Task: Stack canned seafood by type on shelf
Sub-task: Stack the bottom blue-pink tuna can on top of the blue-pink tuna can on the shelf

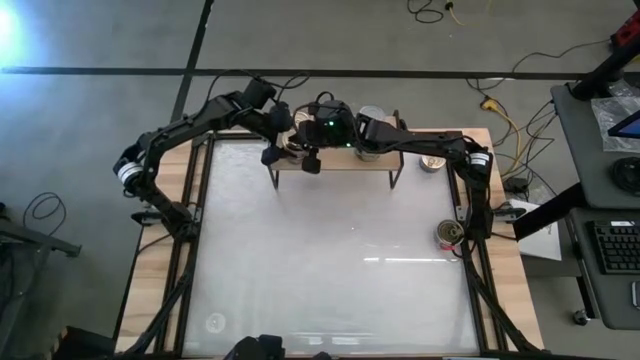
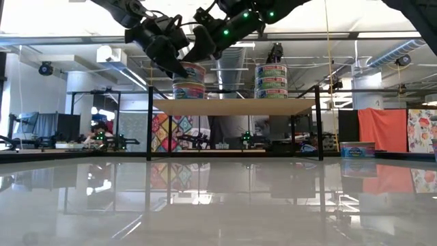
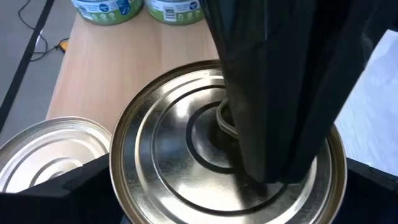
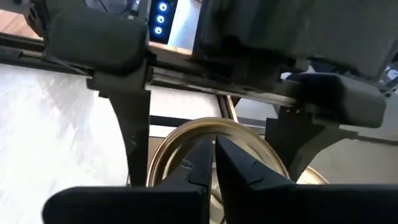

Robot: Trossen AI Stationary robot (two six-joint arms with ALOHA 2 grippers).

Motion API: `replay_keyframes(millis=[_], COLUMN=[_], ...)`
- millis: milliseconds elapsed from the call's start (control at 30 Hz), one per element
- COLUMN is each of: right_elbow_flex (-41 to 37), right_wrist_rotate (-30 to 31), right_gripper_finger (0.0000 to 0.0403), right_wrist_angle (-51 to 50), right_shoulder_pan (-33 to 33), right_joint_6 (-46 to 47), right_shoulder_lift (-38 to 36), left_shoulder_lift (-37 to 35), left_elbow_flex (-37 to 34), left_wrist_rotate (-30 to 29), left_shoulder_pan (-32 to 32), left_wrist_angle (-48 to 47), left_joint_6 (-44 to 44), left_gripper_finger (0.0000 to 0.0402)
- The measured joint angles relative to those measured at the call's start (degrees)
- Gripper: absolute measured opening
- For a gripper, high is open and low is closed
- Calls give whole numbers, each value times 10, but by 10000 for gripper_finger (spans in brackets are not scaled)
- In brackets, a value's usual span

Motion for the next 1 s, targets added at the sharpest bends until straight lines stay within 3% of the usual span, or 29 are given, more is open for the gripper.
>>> replay_keyframes(millis=[600, 1000], right_elbow_flex=[-7, -8], right_wrist_rotate=[-4, -1], right_gripper_finger=[13, 13], right_wrist_angle=[-36, -47], right_shoulder_pan=[-6, -6], right_joint_6=[28, 32], right_shoulder_lift=[22, 26], left_shoulder_lift=[-1, -7], left_elbow_flex=[-3, 63], left_wrist_rotate=[-10, -32], left_shoulder_pan=[0, 9], left_wrist_angle=[-3, -101], left_joint_6=[23, 52], left_gripper_finger=[399, 399])
